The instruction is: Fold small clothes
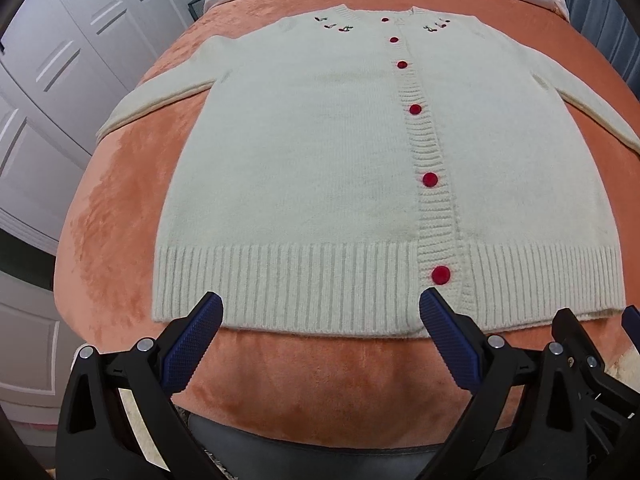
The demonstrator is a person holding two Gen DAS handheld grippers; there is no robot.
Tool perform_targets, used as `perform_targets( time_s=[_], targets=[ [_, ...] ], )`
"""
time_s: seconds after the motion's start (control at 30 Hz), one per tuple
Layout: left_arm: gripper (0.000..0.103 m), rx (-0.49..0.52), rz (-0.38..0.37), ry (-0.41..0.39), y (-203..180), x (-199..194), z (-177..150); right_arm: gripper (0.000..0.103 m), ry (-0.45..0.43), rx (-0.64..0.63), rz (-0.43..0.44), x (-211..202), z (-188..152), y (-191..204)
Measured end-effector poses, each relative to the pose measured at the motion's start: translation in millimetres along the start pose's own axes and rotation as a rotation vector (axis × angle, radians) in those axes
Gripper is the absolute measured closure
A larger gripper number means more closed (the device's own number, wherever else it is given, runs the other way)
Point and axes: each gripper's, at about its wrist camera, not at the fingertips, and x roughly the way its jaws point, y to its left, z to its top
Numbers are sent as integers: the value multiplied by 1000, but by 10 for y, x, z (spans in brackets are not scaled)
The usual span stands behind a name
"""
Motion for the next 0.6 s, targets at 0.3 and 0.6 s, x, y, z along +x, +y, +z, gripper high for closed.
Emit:
perform_targets(
  time_s=[0.3, 0.6],
  targets=[
    [5, -77, -68, -54, 152, 177, 381, 6, -97, 296, 74, 626, 995, -1456],
    [5, -211, 17, -38, 722, 497, 614, 16, -211, 921, 122, 1562, 2028, -3689]
  ],
)
